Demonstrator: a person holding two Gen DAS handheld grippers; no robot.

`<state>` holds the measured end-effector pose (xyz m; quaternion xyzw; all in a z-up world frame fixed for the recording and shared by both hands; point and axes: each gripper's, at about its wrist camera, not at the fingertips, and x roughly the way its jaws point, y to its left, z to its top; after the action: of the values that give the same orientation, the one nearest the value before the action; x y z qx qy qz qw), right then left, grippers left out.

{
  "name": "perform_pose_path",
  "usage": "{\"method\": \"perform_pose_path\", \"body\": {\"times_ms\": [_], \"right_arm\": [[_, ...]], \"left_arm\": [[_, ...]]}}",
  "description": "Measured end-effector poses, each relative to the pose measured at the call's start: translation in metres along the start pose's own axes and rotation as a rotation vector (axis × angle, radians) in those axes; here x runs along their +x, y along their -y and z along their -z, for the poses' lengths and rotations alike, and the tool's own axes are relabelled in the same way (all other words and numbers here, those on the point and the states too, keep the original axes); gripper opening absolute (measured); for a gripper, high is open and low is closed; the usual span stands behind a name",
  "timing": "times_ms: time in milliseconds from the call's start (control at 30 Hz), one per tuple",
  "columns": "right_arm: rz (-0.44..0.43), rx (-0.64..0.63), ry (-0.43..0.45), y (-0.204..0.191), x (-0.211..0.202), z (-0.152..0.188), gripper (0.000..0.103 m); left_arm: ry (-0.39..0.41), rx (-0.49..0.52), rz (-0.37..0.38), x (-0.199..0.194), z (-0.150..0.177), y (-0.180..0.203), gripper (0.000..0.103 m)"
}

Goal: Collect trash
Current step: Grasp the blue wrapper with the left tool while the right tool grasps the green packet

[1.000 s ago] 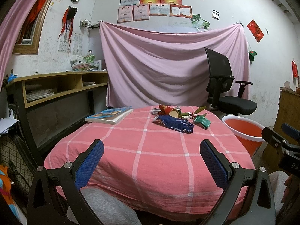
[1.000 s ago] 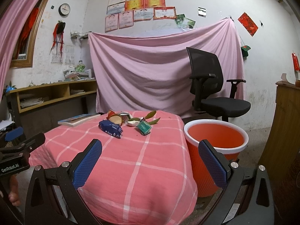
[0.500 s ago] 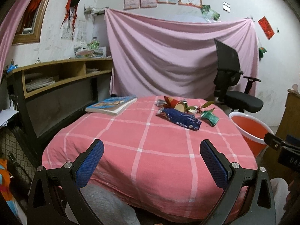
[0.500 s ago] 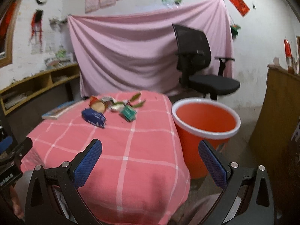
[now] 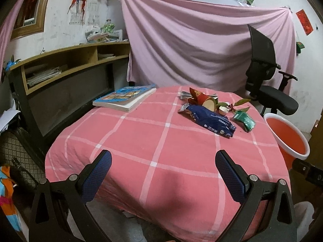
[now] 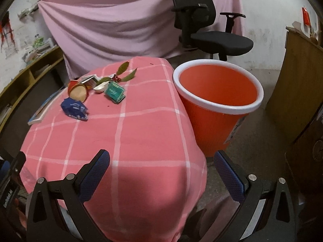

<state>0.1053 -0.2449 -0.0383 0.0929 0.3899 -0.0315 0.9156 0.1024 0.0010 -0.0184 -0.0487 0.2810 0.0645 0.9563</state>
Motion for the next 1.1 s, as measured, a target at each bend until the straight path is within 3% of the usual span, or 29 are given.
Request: {"method": "perform_pose_path", "body": {"times_ms": [400,533,633,767,867,1000,1100], "right_arm": [[-0.007,0.007,-0.022,0.004,0.022,-0.027,0.103],[-0.079,-0.008,0.077,0.003,0.021,-0.043,0.103],[-0.172,-0.052,0.210,0.001,0.015,-0.059,0.103],[-0.206,-0.231,0.461,-0.013,0.008,-0.077,0.103],[-0.216,-0.344,0.578,-0.023,0.013,-0.084,0.103],[-0.256,-0.392,0.580,-0.027,0.033,-0.093,0.103],[-0.264,-0.393,0.521,-0.024,0.051,-0.092,0.103]], "left_arm": [[-0.052,-0.018,-0.015,0.039,-0.025,0.004,0.100],[-0.021,-0.036,-0.001,0.049,-0.041,0.007,0.100],[0.005,-0.064,0.018,0.057,-0.054,0.007,0.100],[0.034,-0.102,0.045,0.068,-0.070,0.010,0.100],[0.031,-0.101,0.053,0.079,-0.079,0.017,0.100],[-0.009,-0.095,0.048,0.096,-0.084,0.025,0.100],[-0.067,-0.092,0.048,0.110,-0.084,0.032,0.100]]}}
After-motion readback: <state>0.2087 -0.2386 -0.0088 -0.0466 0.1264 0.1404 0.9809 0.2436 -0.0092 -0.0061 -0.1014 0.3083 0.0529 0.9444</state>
